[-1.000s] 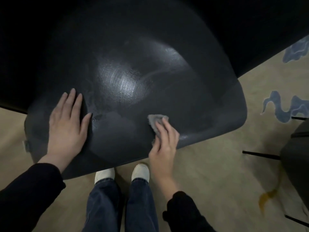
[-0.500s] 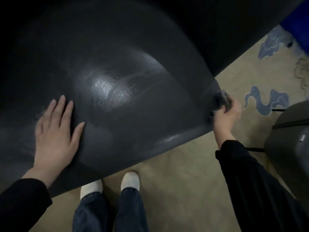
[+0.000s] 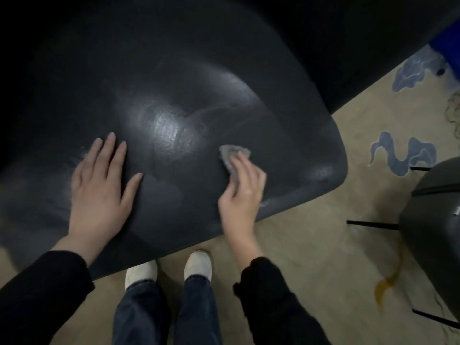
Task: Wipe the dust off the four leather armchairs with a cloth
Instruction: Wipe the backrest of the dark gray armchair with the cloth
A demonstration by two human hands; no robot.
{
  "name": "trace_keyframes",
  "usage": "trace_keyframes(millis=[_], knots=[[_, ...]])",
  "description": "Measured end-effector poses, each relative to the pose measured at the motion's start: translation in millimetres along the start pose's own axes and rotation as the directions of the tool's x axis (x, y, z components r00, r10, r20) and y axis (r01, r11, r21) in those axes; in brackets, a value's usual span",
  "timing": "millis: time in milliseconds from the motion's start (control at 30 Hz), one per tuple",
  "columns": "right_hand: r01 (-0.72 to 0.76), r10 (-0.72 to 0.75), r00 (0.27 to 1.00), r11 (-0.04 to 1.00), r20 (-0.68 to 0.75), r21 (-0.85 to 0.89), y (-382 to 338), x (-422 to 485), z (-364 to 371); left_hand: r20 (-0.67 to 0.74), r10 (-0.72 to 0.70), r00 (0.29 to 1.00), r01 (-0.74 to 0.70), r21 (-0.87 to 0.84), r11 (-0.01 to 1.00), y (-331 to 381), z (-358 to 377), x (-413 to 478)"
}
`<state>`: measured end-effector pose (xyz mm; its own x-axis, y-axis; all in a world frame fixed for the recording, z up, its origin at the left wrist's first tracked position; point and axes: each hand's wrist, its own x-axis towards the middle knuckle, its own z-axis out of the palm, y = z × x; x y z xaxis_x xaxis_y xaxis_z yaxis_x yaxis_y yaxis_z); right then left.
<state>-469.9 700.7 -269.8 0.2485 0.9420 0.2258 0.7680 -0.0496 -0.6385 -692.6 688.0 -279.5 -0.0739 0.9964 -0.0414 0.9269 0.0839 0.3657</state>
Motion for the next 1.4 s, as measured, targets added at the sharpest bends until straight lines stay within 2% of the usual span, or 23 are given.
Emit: trace_keyframes(millis=[100,267,400,533,700,800,900,1000,1067,1133,1233,1400], knots=[[0.073,-0.075,0.992,0.997,0.102,0.028,-14,-15,-1,0.020,0.026,0.999,-0.026,0.008,1.000,-5,-6,-3],[0.049,-0.046,0.998,0.996,0.038,-0.071,9,20,-18,0.026,-0.003,1.000,0.002,0.016,1.000,-27,-13,-17],[0.034,-0.030,0.999,0.990,0.031,-0.140,15,8,-5,0.035,-0.019,0.999,0.018,0.029,0.999,-46,-19,-29],[0.013,-0.016,0.999,0.996,-0.031,-0.092,-18,-38,19,0.041,-0.019,0.999,0.017,0.032,0.999,-60,-22,-37],[0.072,-0.075,0.996,0.995,0.047,0.062,-83,-96,62,0.011,-0.022,1.000,0.021,0.031,0.999,-67,-19,-45],[0.105,-0.115,0.991,0.984,0.064,0.143,-92,-78,61,-0.008,-0.049,0.999,0.049,0.030,0.998,-70,-19,-48],[0.141,-0.140,0.990,0.987,-0.022,0.073,-76,-27,46,-0.020,-0.093,0.995,0.093,0.008,0.996,-71,-20,-52],[0.071,-0.072,0.996,0.997,-0.052,-0.014,-56,19,45,-0.020,-0.120,0.993,0.120,-0.002,0.993,-76,-20,-59],[0.063,-0.064,0.998,0.997,-0.009,-0.037,-55,25,55,-0.021,-0.123,0.992,0.123,0.002,0.992,-80,-19,-62],[0.167,-0.165,0.985,0.985,0.048,-0.044,-66,9,68,-0.027,-0.117,0.993,0.117,-0.007,0.993,-83,-20,-62],[0.321,-0.324,0.932,0.946,0.161,0.041,-94,-34,82,-0.026,-0.121,0.992,0.120,-0.024,0.992,-81,-20,-60],[0.339,-0.374,0.876,0.927,0.305,0.161,-126,-89,85,-0.008,-0.107,0.994,0.106,-0.033,0.994,-84,-26,-61]])
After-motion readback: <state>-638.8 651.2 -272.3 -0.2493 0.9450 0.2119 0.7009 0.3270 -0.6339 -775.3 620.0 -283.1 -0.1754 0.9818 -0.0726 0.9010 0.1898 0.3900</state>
